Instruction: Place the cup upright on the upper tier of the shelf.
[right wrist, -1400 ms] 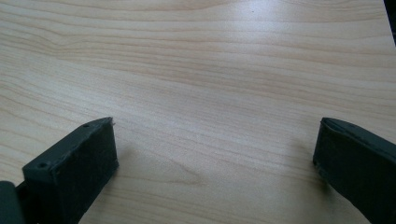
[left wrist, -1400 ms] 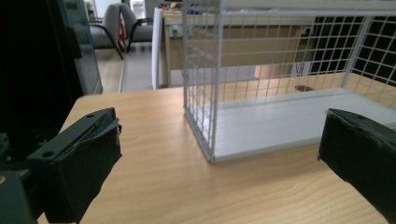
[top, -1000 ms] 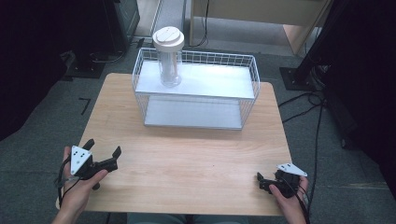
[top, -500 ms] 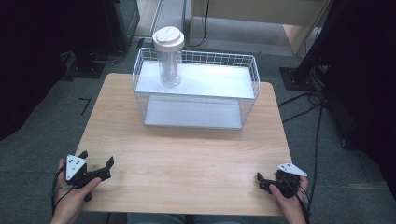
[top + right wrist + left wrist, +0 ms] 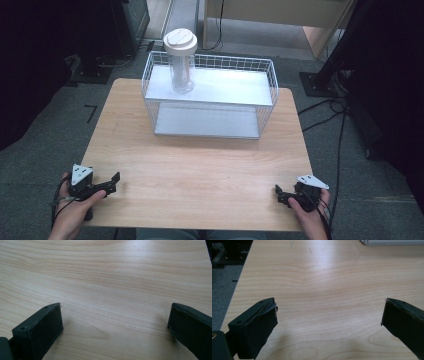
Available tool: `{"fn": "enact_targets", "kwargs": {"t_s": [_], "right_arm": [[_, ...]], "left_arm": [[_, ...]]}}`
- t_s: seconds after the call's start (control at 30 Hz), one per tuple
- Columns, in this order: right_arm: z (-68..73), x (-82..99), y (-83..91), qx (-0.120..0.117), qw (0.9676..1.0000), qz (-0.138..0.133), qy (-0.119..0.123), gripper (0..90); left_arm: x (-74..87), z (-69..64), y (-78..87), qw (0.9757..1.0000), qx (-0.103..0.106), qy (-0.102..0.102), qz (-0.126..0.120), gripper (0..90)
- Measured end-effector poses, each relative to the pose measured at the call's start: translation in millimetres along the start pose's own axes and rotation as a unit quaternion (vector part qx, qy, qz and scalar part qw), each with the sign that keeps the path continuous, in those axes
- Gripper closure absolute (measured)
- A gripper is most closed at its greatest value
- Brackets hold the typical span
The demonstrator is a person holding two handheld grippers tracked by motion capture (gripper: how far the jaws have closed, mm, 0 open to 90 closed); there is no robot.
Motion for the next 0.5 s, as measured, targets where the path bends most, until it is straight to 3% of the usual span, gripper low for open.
{"fn": "enact_targets", "kwargs": {"t_s": [0.23, 0.3, 0.33, 0.5], "right_arm": [[0.0, 0.0, 0.0, 0.000, 1.0000, 0.000, 0.000, 0.0], [0.0, 0.0, 0.0, 0.000, 1.0000, 0.000, 0.000, 0.0], [0.0, 0.0, 0.0, 0.000, 1.0000, 0.000, 0.000, 0.0], [0.0, 0.0, 0.0, 0.000, 1.0000, 0.000, 0.000, 0.0]], "left_arm": [[1.1, 2.1, -4.5, 0.9996, -0.006, 0.006, 0.027, 0.5], [3.7, 2.6, -5.9, 0.9988, -0.009, 0.004, 0.047, 0.5], [5.8, 2.6, -6.9, 0.9979, -0.010, 0.000, 0.064, 0.5], [7.1, 0.8, -8.2, 0.9968, -0.024, -0.024, 0.072, 0.4]]}}
Point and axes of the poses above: each handheld gripper's, and its own axes: y roughly backward along the jaws, x roughly out of its underside, z roughly to its left, the point moved 6 cm from there along -y, roughly forward along the jaws, and after that the axes turned 7 degrees about y, right-handed, at the moved point
